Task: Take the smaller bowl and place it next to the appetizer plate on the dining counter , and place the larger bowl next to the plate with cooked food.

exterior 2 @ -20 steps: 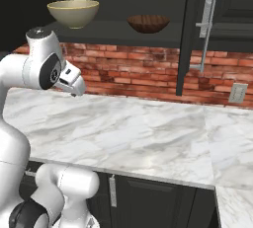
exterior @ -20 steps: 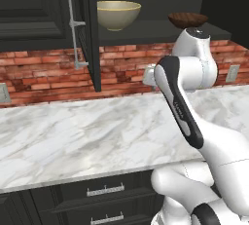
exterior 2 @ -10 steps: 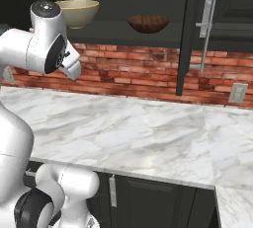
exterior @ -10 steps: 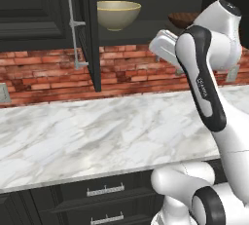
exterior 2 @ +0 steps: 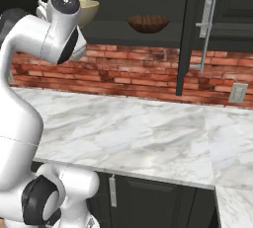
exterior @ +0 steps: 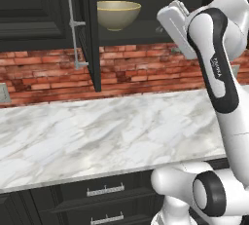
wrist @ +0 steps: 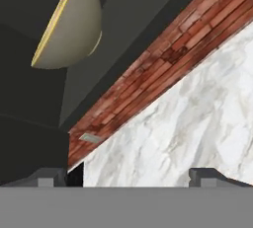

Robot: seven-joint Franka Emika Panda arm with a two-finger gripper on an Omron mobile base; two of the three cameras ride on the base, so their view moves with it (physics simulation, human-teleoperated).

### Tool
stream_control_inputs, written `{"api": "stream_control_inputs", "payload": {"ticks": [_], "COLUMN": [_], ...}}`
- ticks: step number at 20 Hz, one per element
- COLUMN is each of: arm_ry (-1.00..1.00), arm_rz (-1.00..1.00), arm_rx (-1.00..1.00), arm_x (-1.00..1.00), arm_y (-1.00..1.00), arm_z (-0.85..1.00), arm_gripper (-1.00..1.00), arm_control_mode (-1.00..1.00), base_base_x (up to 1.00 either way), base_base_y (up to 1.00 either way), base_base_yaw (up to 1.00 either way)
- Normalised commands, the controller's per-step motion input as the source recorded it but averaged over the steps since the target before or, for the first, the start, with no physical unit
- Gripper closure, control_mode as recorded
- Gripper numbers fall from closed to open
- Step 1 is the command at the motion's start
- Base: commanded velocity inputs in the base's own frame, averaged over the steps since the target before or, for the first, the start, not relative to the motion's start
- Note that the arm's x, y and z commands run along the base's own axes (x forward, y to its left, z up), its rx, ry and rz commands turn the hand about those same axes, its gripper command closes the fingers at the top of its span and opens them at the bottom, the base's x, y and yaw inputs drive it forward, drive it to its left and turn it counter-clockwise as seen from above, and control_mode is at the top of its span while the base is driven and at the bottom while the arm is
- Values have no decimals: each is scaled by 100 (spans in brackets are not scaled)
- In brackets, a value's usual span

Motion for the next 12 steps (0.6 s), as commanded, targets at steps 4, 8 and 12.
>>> {"api": "stream_control_inputs", "payload": {"ticks": [4, 8, 12], "arm_ry": [4, 8, -3], "arm_rz": [-13, -5, 0], "arm_rx": [7, 0, 0], "arm_x": [40, 19, 23], "arm_y": [11, -3, -1], "arm_z": [56, 37, 12], "arm_gripper": [-100, -100, -100], "arm_control_mode": [-100, -100, -100], "base_base_x": [0, 0, 0], "base_base_y": [0, 0, 0], "base_base_yaw": [0, 0, 0]}}
